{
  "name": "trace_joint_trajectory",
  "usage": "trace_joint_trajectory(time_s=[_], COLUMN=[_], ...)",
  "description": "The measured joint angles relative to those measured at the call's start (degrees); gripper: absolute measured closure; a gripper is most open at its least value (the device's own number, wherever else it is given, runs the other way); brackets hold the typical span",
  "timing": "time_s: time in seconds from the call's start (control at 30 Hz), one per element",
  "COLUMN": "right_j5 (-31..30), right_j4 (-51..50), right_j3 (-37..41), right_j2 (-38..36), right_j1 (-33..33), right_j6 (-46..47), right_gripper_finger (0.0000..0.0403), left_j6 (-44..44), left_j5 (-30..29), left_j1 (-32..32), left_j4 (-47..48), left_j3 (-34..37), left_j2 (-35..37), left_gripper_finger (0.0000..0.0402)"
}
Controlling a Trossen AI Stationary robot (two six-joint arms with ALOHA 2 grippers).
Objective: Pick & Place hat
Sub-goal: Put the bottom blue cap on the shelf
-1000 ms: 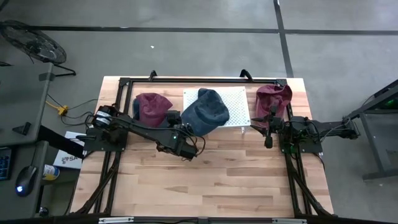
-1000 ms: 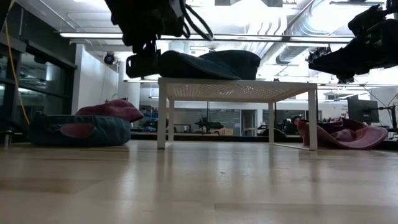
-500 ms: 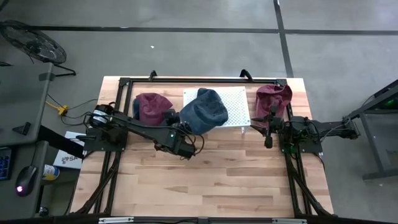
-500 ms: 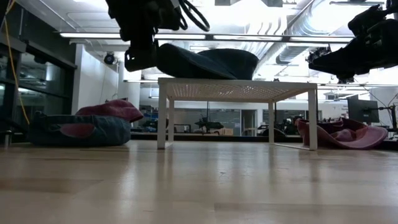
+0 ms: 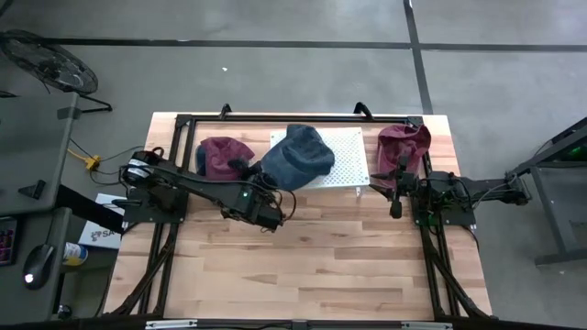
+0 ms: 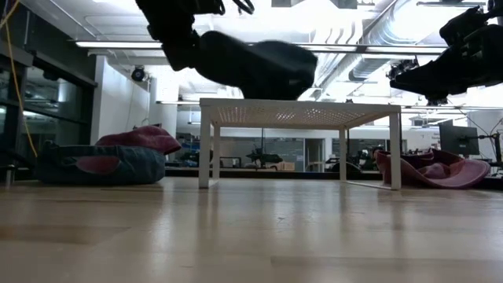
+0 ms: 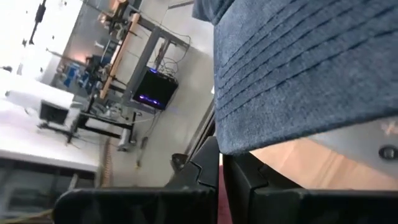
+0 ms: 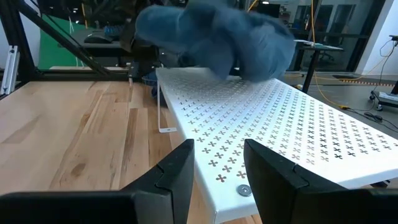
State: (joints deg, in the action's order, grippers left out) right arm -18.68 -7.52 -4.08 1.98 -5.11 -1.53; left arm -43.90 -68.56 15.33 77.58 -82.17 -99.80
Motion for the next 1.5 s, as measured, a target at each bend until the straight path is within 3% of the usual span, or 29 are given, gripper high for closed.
trace_joint_trajectory(time_s=[0.13,0.57,0.83,1.5], right_j5=[0.00,0.00,0.00,0.00], right_j4=[-0.02,0.01,0.01,0.01], right_j3=[0.00,0.00,0.00,0.00], right_j2=[-0.04,-0.07,-0.07,-0.07], right_j1=[-0.01,0.00,-0.02,-0.02], right_j6=[0.01,-0.01,0.01,0.01], right_gripper_finger=[0.0269,0.0269,0.0269,0.0269], left_j6=[-3.50,-2.73,0.41,9.15], left_j5=[-0.35,12.26,21.52,33.51], left_j1=[-1.21,-11.04,-10.43,-10.45], left_j4=[-0.39,-4.36,-5.40,-16.17], left_j3=[0.00,-1.95,-3.74,-3.74], left_j2=[0.01,-0.10,-0.16,-0.21], left_gripper_finger=[0.0399,0.0401,0.0401,0.0395])
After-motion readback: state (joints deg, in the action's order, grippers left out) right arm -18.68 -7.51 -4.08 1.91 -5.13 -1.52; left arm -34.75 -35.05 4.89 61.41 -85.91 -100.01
